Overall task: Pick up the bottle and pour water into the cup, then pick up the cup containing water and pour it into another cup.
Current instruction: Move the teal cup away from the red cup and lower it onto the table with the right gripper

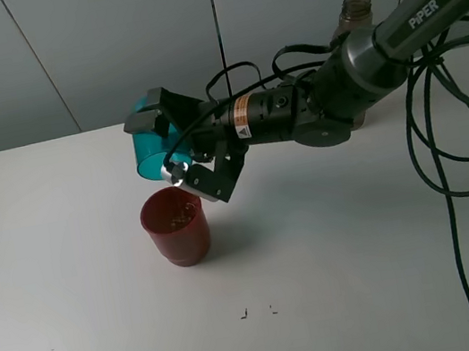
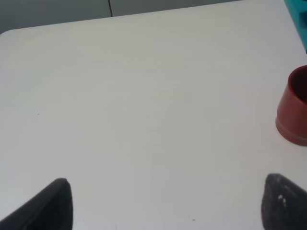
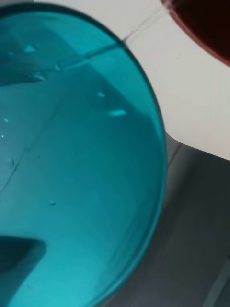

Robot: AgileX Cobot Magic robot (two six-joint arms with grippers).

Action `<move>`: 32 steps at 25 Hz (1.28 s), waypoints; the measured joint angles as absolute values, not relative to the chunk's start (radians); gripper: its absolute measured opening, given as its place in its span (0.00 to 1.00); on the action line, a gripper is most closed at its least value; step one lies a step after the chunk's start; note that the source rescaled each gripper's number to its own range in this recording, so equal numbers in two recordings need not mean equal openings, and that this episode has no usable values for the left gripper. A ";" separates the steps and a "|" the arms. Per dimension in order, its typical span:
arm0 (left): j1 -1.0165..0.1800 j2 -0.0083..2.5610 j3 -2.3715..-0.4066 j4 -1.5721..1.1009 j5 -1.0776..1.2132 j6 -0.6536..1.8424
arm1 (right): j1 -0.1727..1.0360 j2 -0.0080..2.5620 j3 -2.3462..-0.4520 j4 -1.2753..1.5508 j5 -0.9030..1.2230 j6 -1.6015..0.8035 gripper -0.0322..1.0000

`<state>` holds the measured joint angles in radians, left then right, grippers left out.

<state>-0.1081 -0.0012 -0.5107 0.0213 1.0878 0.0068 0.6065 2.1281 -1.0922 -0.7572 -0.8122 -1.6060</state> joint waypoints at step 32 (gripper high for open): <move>-0.108 -0.001 -0.511 0.021 1.088 0.000 | 0.589 2.103 -1.092 -0.362 -0.748 -0.188 0.06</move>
